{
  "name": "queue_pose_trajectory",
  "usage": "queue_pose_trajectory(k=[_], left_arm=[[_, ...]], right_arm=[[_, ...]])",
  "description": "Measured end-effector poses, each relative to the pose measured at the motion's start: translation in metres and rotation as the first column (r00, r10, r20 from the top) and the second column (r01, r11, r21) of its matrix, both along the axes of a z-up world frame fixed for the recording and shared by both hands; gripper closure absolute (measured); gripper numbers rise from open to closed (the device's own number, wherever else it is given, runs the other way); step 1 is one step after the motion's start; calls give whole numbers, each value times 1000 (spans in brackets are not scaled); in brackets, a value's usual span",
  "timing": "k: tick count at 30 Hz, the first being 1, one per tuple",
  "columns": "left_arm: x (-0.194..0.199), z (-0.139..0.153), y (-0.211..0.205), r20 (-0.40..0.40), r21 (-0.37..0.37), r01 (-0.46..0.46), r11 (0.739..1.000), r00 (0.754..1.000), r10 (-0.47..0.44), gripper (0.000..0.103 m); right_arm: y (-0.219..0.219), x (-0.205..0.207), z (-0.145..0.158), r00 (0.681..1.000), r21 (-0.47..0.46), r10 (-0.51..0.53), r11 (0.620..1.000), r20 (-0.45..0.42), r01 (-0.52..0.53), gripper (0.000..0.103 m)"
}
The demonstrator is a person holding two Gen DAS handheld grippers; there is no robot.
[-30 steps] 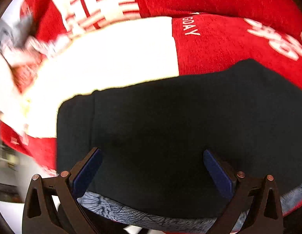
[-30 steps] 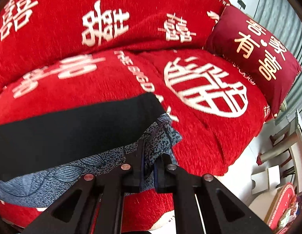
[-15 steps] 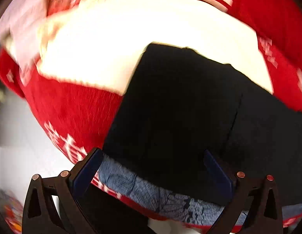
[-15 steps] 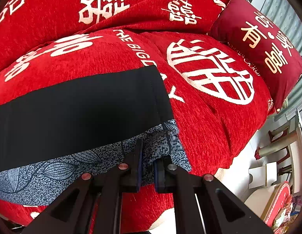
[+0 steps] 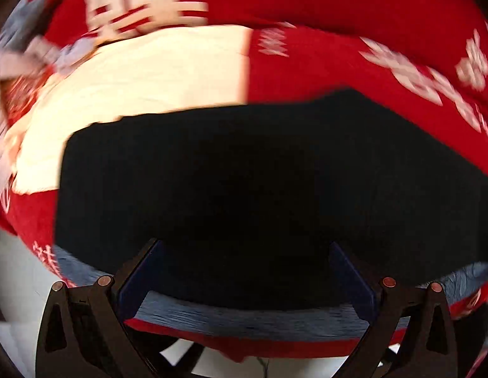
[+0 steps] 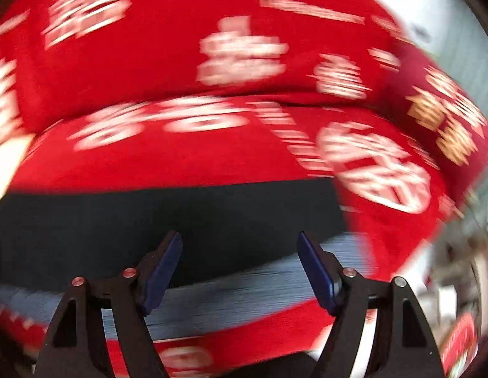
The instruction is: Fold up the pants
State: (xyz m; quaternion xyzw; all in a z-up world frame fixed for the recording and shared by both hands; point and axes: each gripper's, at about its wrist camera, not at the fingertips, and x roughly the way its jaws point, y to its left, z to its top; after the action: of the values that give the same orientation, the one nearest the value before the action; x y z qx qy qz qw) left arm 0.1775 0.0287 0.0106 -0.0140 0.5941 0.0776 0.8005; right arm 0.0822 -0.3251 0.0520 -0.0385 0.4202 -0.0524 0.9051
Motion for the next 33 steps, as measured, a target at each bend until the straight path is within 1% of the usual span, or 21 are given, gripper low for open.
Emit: queue_pose_trajectory(k=[2,3,5,6,8,10,11,12,13,15,17,18,19,20,23,26,28,29,31,32,33], left_arm=[[1,-13,-21,-19,42,41,998,999,-40,0],[-2,-11,-21,-3,60,44,997,999,-44,0],[-1,-11,-15,-3,45,47,998,999,-47,0],[-9,-8,-10,-7,36,39,999,999,-39,0],[-16,-14,6,-16,15,0,1000,1000,0,0],[-16,-16,26,-32,-53,-40,998,999,38,0],[-16,-19,34,-34,-64,-47,997,998,45,0],[-13,-20,36,-33,-57,-42,998,999,40,0],[-11,-19,33,-35,-37,-35,999,999,33,0],[-17,-11,16,-36,-8,-37,999,999,37,0],[-12,-4,2,-32,-44,-3,999,999,1,0],[-12,-1,-3,-27,-49,9,999,1000,-10,0],[-16,5,-15,-18,-42,24,999,1000,-25,0],[-18,9,-24,-13,-32,34,999,999,-34,0],[15,19,-50,8,-18,46,999,999,-46,0],[52,13,-69,-7,46,19,999,1000,-19,0],[71,3,-77,-50,101,17,995,999,-12,0],[76,1,-77,-47,94,13,995,999,-8,0],[80,4,-70,-48,101,2,995,999,3,0],[75,7,-60,-46,109,-2,994,999,7,0],[79,4,-57,-43,111,-5,994,999,10,0]], right_arm=[[49,5,-13,992,-16,122,992,-35,-122,24],[67,6,-20,985,-37,166,985,-46,-168,24],[96,11,-41,967,-106,231,964,-104,-242,24],[100,14,-51,963,-122,239,959,-127,-254,24],[78,14,-54,963,-59,247,965,-105,-254,20],[40,20,-54,979,-50,168,983,-112,-175,16],[7,25,-53,986,-4,117,993,-115,-118,13],[-24,29,-53,992,4,40,999,-123,-40,11],[-46,33,-56,991,-9,-21,1000,-133,20,9],[-100,39,-59,980,34,-138,989,-145,144,5],[-125,40,-53,966,40,-203,976,-162,212,5],[-127,42,-46,962,19,-229,972,-148,235,7],[-124,44,-39,965,14,-230,972,-127,233,8],[-112,43,-28,977,33,-197,979,-87,200,8],[-60,57,-17,996,88,-70,993,-54,74,8],[5,73,-25,995,88,74,994,-74,-67,8],[37,88,-40,983,61,154,987,-100,-148,8],[44,94,-48,979,40,161,987,-127,-157,8],[31,103,-56,981,71,155,987,-119,-147,1],[17,104,-56,985,88,131,989,-108,-122,1],[-6,105,-56,992,78,70,995,-105,-62,1]])
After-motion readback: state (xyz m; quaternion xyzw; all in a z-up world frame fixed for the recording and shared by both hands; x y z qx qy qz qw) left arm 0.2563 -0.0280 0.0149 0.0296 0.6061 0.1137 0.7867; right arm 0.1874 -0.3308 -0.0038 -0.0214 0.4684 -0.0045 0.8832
